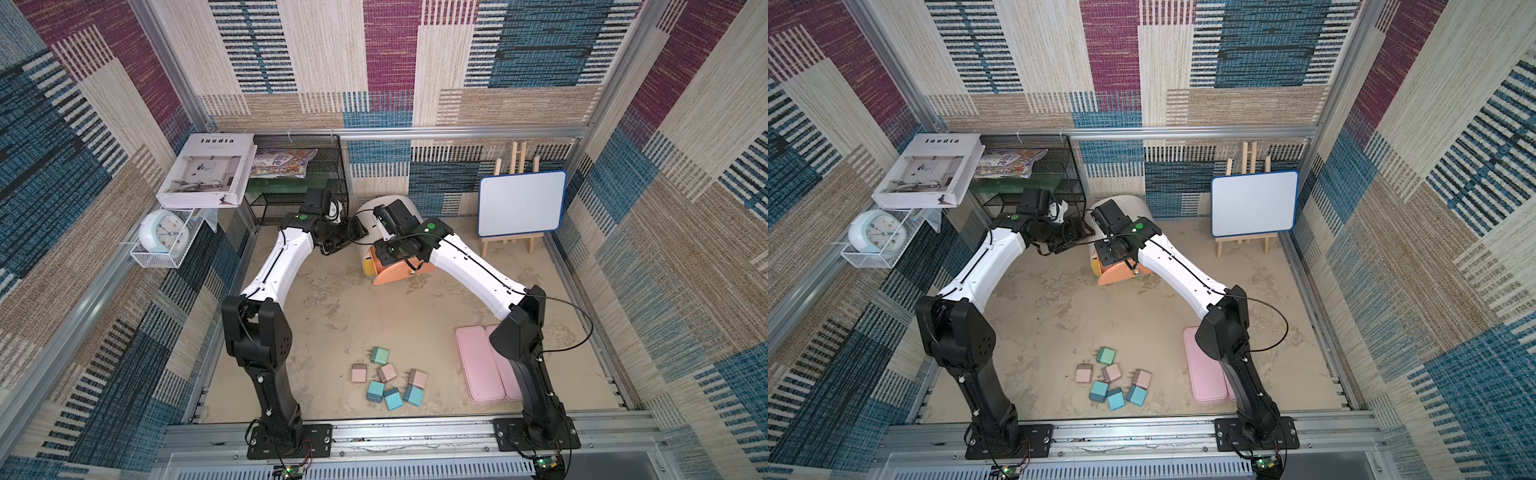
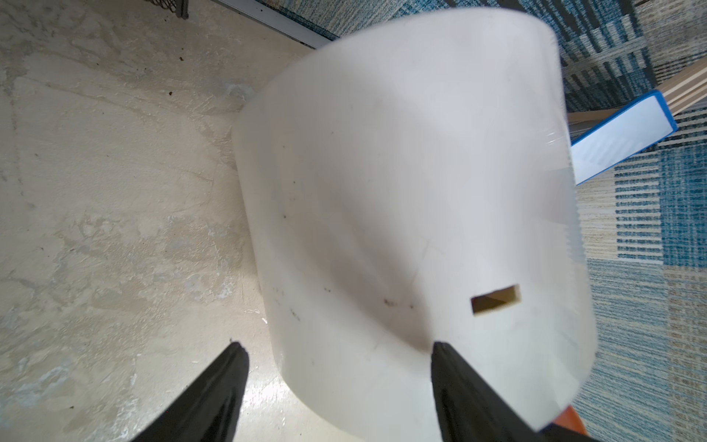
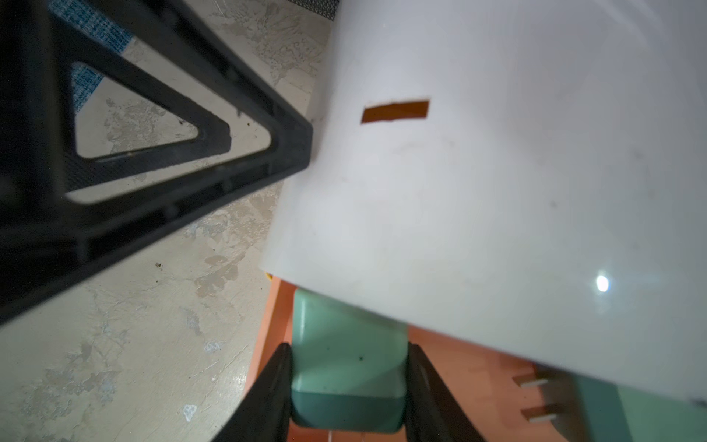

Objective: Place the plugs into the drawer by color
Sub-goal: Place the plug in the drawer.

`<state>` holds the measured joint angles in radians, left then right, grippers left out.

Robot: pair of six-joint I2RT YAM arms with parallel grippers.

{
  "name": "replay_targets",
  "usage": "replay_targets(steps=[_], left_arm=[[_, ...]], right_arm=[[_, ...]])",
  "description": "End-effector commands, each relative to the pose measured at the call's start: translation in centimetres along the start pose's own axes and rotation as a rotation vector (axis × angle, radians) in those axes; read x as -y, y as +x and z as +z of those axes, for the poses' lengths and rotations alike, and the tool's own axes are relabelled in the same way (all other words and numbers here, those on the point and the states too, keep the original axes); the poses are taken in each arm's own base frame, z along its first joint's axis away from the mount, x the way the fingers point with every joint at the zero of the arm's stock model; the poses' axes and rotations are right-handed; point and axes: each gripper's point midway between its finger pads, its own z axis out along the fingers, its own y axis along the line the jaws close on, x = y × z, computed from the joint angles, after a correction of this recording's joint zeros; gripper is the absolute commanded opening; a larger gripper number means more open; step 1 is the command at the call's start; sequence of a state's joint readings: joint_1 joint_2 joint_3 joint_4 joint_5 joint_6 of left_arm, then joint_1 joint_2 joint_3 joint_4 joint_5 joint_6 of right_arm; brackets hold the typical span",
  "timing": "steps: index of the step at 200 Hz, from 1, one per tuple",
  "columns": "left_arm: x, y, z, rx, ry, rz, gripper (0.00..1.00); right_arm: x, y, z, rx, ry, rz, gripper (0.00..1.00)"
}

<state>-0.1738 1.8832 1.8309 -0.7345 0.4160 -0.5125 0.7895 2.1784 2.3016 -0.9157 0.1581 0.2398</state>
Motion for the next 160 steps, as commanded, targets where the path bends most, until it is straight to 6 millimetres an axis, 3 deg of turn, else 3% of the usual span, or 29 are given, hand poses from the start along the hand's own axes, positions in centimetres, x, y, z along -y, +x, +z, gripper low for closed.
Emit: replay_targets(steps=[1, 36, 90, 134, 160], left_arm=[[0.8, 0.0, -0.3, 0.006, 0.021, 0.015, 0.79], [0.9, 0.2, -0.1, 0.0, 0.022, 0.016, 0.79], [0.9, 0.3, 0.0, -0.001, 0.015, 0.022, 0.79], [1.0, 0.3, 0.1, -0.001, 0.018, 0.023, 0.79], [1.2, 0.2, -0.2, 0.004, 0.021, 0.027, 0.79]], right_arm=[[-0.1, -0.7, 0.3, 0.022, -0.01, -0.006, 0.33], [0.0, -1.0, 0.7, 0.03, -0.022, -0.002, 0.35], [-0.3, -1.4, 0.7, 0.044, -0.06, -0.001, 0.48], [-0.3, -2.3, -1.0, 0.077, -0.071, -0.011, 0.61], [-0.2, -3.4, -3.4, 0.114, -0.079, -0.02, 0.64]])
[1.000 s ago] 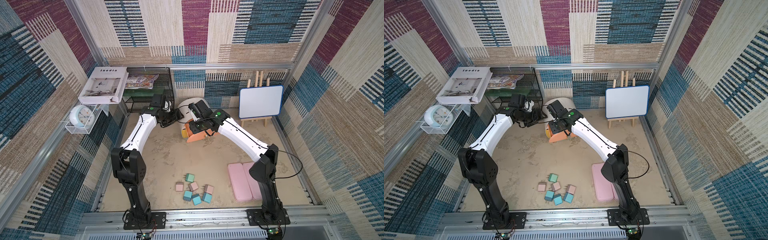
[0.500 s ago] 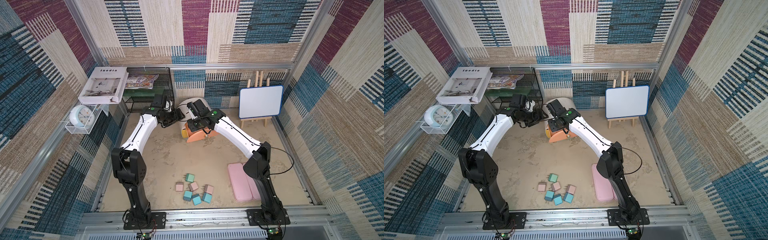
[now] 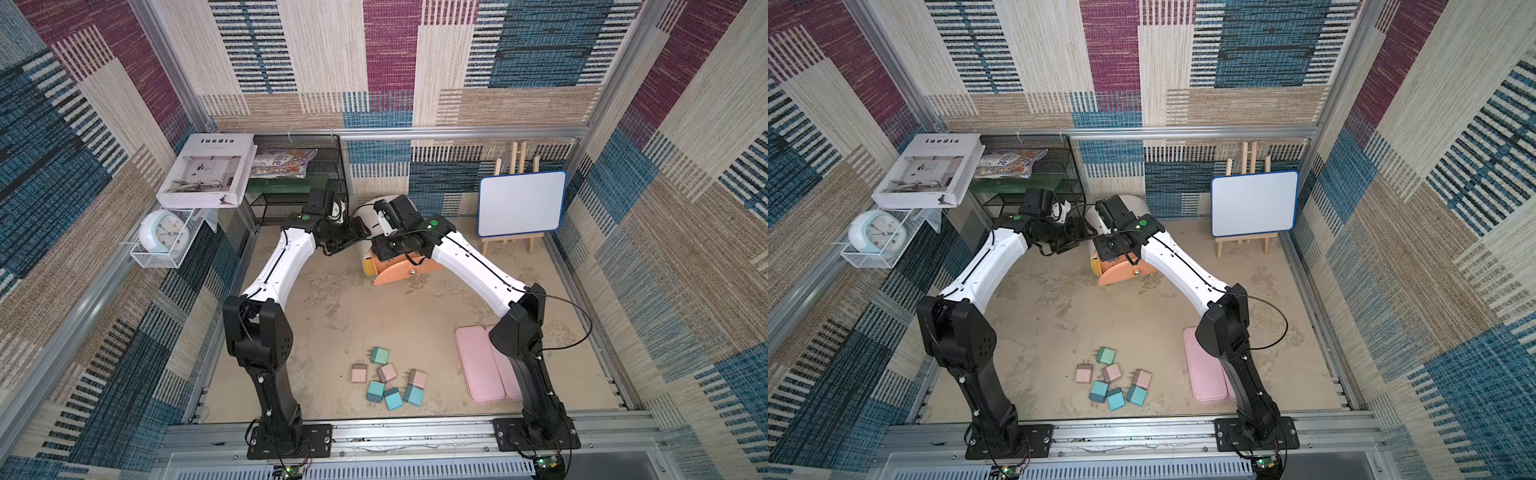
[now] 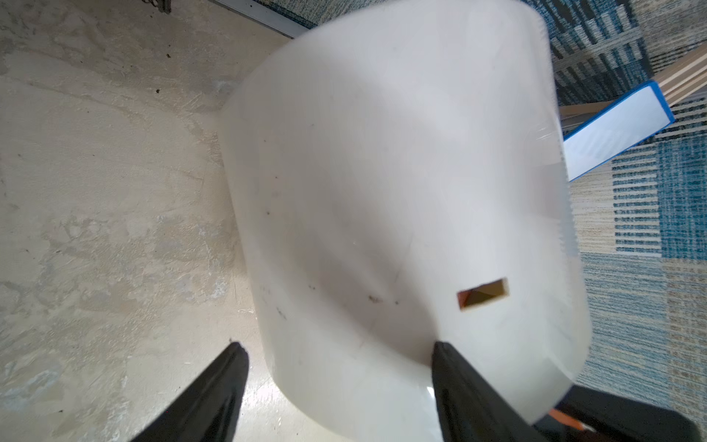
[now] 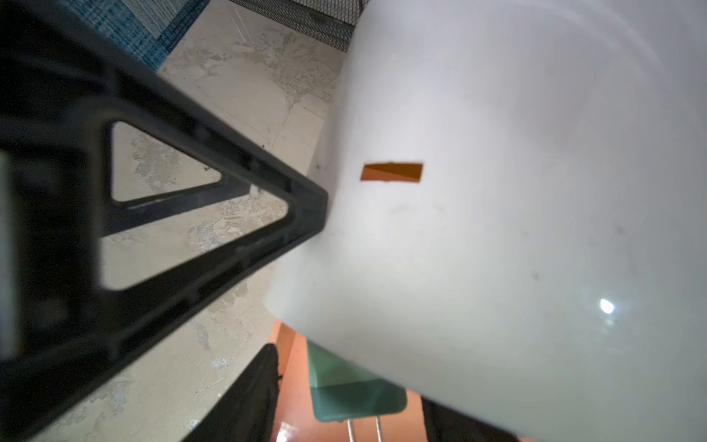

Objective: Place the plugs into the drawer by color
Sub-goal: Place the plug in the drawer, then pick up the plug from the center of the board.

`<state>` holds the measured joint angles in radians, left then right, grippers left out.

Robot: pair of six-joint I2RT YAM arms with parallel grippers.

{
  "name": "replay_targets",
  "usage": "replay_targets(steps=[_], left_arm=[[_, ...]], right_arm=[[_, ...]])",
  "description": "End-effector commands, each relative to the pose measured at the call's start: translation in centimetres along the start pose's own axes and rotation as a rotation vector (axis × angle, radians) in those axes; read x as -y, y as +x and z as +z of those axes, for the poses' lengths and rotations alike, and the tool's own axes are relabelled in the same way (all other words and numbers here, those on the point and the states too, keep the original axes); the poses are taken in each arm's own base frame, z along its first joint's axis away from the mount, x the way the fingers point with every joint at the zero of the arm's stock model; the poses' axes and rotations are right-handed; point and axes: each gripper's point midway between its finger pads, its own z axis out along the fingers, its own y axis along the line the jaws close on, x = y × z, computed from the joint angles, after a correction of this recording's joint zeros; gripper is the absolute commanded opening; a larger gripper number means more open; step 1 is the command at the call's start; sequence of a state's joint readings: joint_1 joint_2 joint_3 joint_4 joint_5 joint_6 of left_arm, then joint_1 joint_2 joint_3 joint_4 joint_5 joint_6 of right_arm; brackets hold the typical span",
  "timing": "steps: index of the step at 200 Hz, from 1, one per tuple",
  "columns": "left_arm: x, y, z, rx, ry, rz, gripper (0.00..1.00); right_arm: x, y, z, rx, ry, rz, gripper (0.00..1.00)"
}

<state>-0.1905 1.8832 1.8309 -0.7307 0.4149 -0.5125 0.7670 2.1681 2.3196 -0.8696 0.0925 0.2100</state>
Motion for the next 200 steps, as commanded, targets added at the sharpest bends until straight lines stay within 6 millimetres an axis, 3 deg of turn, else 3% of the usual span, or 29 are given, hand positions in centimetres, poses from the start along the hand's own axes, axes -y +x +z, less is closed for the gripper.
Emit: replay_targets(steps=[1, 26, 44, 58, 90, 143, 174, 200], left_arm=[[0.5, -0.2, -0.4, 0.01, 0.013, 0.014, 0.8], [0.7, -0.3, -0.7, 0.017, 0.014, 0.021, 0.79], [0.6, -0.4, -1.1, 0.028, 0.004, 0.032, 0.79], [0.7, -0.5, -1.3, 0.035, -0.001, 0.041, 0.79], [0.6, -0.7, -1.7, 0.045, -0.017, 0.053, 0.79], [0.5, -0.6, -1.5, 0.04, -0.019, 0.051, 0.79], [0.5, -0.5, -1.5, 0.037, -0.017, 0.047, 0.79], [0.4, -0.5, -1.7, 0.042, -0.025, 0.052, 0.79]], right_arm=[[-0.3, -1.6, -2.5, 0.054, -0.017, -0.016, 0.64], [-1.5, -3.1, -6.1, 0.124, -0.052, -0.066, 0.65], [-3.2, -3.1, -8.3, 0.171, -0.072, -0.129, 0.66], [-4.9, -2.2, -9.3, 0.196, -0.095, -0.183, 0.67], [-8.9, 2.5, -9.6, 0.232, -0.171, -0.309, 0.67], [-13.5, 13.2, -6.1, 0.142, -0.299, -0.382, 0.67], [-14.2, 18.2, -2.9, 0.03, -0.31, -0.373, 0.65], [-13.8, 21.1, -0.9, -0.035, -0.303, -0.37, 0.64]])
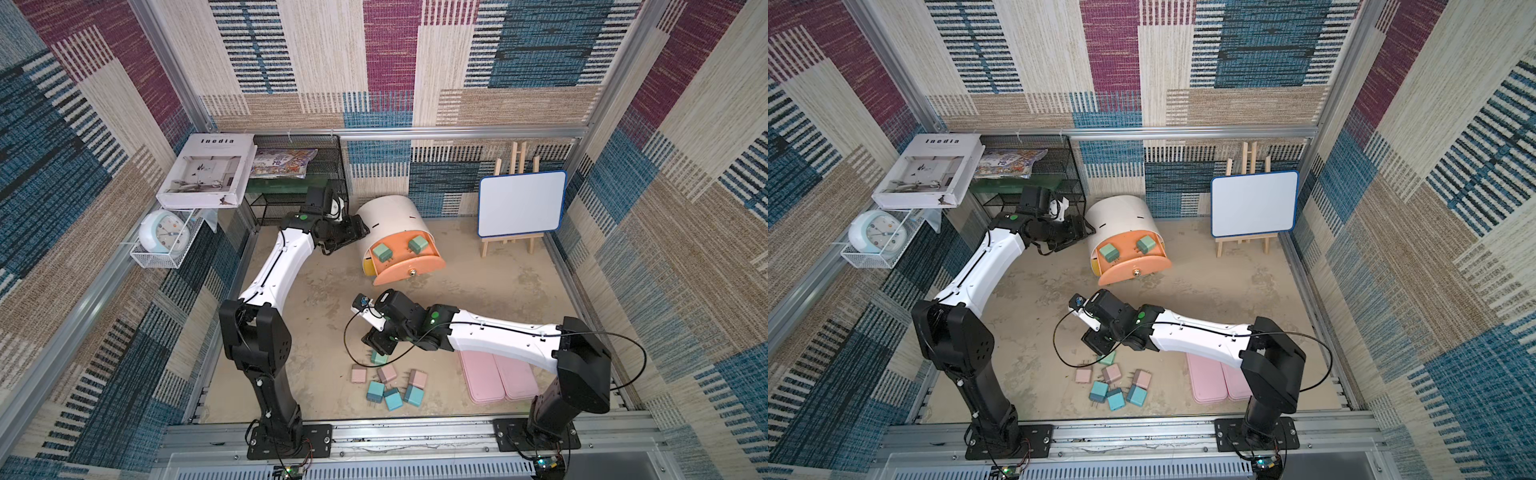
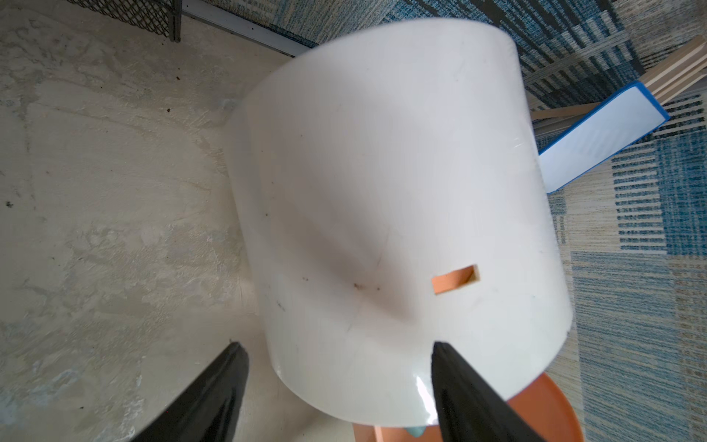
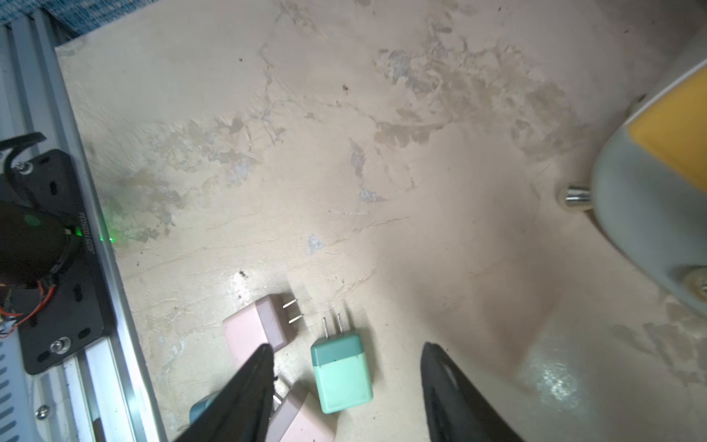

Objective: Place the plugs into the drawer by color
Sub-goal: Pick up the plug from the center of the board.

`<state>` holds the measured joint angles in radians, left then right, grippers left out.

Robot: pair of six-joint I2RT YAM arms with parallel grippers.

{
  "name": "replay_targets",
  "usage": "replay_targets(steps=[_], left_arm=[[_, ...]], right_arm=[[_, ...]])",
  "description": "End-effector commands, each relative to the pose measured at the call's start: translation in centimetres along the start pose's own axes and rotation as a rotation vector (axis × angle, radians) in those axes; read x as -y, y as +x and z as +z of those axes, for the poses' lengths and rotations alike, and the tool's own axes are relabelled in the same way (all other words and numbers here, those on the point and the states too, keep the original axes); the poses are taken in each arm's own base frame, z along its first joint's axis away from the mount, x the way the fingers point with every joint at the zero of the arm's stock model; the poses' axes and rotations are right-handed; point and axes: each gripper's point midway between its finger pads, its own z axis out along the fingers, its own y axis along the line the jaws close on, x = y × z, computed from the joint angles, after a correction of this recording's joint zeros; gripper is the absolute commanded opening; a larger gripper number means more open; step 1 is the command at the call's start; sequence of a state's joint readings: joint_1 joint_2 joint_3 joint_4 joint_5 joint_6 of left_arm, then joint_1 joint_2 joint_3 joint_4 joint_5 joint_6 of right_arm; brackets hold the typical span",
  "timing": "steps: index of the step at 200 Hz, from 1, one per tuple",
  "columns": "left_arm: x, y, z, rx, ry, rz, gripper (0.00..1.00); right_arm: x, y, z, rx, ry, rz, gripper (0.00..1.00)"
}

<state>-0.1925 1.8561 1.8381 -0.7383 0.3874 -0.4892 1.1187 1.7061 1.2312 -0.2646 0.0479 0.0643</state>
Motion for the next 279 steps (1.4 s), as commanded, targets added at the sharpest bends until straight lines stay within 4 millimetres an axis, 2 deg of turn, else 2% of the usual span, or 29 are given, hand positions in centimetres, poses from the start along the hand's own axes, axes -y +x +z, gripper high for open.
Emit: replay_targets(steps=[1, 43, 124, 193, 279], left_arm=[[-0.1, 0.0, -0.5, 0.008, -0.013, 0.017, 0.79], [0.0, 0.1, -0.2, -0.003, -0.003, 0.011, 0.79], [0.1, 0.3, -0.2, -0.004, -0.002, 0.011, 0.79], [0.1, 0.3, -0.1, -0.006, -0.001, 0.011, 0.8], [0.2, 0.2, -0.2, -0.002, -0.002, 0.015, 0.79]], right_arm=[[-0.5, 0.6, 1.3, 0.014, -0.017, 0.029, 0.64], [-0.3, 3.6, 2.9, -0.083, -0.01, 0.014, 0.65], [-0.4, 7.7, 4.1, -0.197, -0.045, -0.014, 0.71], [-0.2, 9.2, 5.2, -0.242, -0.047, -0.008, 0.71], [1.8, 9.3, 5.4, -0.258, 0.021, 0.073, 0.52]])
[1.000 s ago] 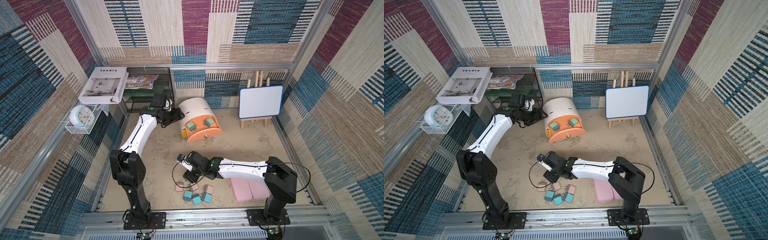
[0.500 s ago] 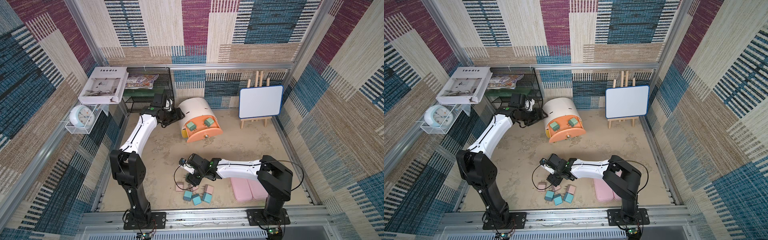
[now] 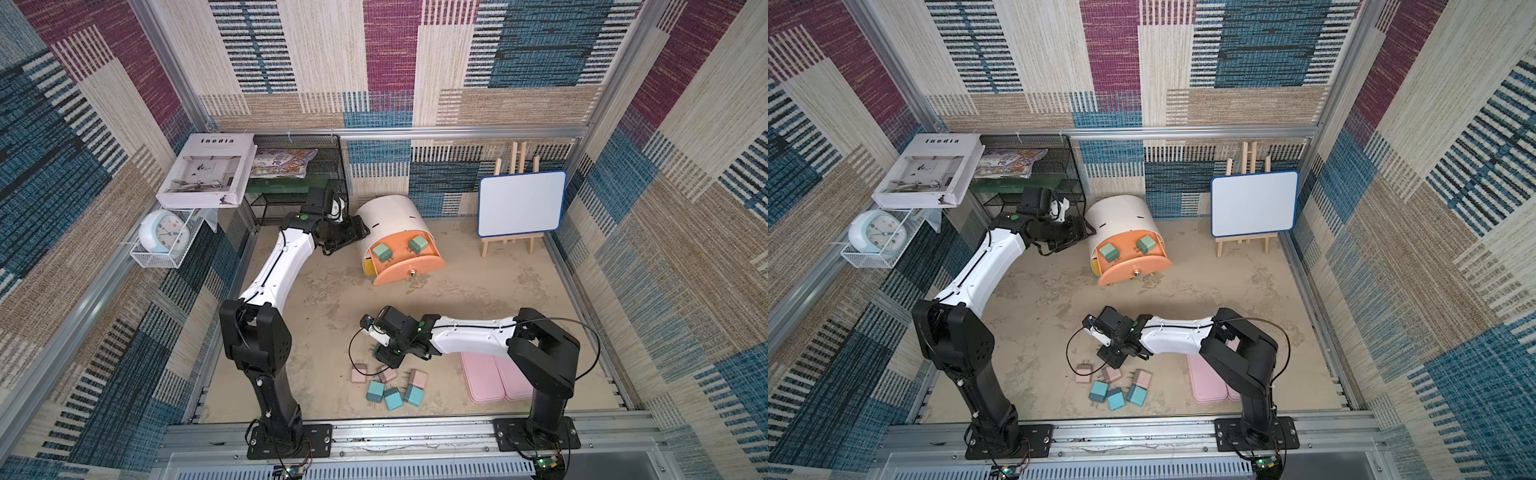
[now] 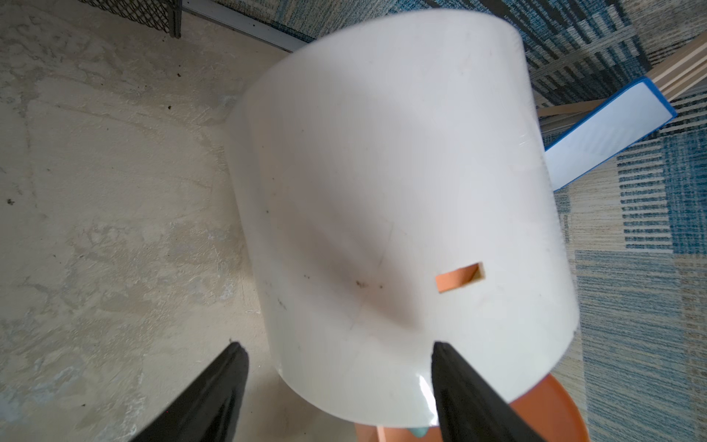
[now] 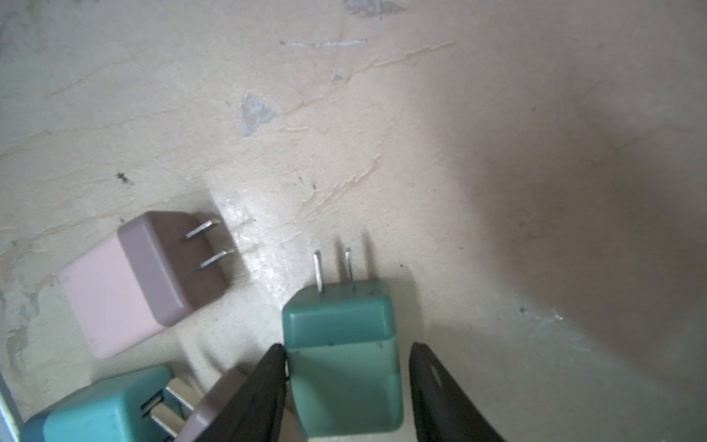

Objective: Place the plugs into the drawer by color
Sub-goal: Pick up the plug from the center of the board.

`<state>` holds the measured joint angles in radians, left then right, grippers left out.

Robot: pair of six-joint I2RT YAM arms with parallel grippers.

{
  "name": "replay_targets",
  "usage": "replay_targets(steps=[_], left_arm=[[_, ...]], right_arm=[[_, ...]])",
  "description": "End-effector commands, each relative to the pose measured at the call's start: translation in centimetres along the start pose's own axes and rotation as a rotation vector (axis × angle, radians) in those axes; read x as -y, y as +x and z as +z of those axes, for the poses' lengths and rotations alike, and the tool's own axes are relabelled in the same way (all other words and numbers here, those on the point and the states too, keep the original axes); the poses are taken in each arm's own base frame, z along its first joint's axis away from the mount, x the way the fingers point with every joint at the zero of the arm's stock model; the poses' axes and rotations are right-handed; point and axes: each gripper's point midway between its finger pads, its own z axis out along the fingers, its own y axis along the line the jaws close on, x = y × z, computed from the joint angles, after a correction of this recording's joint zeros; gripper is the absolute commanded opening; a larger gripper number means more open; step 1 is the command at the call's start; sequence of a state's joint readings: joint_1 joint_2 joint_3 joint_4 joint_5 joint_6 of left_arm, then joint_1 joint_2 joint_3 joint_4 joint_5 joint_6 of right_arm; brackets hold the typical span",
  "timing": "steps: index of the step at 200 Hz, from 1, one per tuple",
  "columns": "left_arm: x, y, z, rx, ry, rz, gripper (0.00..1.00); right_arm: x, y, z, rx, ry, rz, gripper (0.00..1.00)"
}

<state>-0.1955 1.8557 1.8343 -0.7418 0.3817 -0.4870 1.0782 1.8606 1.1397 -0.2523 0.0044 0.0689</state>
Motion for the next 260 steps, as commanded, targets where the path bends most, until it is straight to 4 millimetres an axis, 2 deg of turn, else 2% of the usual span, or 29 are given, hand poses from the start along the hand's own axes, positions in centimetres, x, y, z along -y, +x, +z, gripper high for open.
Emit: replay_targets(steps=[1, 28, 75, 109, 221, 260], left_arm=[[0.3, 0.0, -0.3, 0.003, 0.006, 0.013, 0.79], [0.2, 0.0, -0.3, 0.001, 0.006, 0.01, 0.79], [0.4, 0.1, -0.3, -0.001, 0.008, 0.01, 0.8], [0.4, 0.1, -0.3, -0.001, 0.008, 0.011, 0.8], [0.6, 0.4, 0.1, -0.007, 0.004, 0.017, 0.8], [0.5, 0.5, 0.1, -0.01, 0.004, 0.016, 0.8]], right_arm=[[0.5, 0.4, 0.0, -0.024, 0.028, 0.041, 0.52], [0.8, 0.6, -0.1, -0.033, 0.044, 0.094, 0.51], [0.2, 0.7, -0.9, -0.021, 0.011, 0.124, 0.58], [0.3, 1.3, -0.7, -0.033, 0.015, 0.123, 0.6], [0.7, 1.4, 0.0, -0.037, 0.038, 0.114, 0.55], [1.0, 1.1, -0.4, -0.027, 0.053, 0.115, 0.52]])
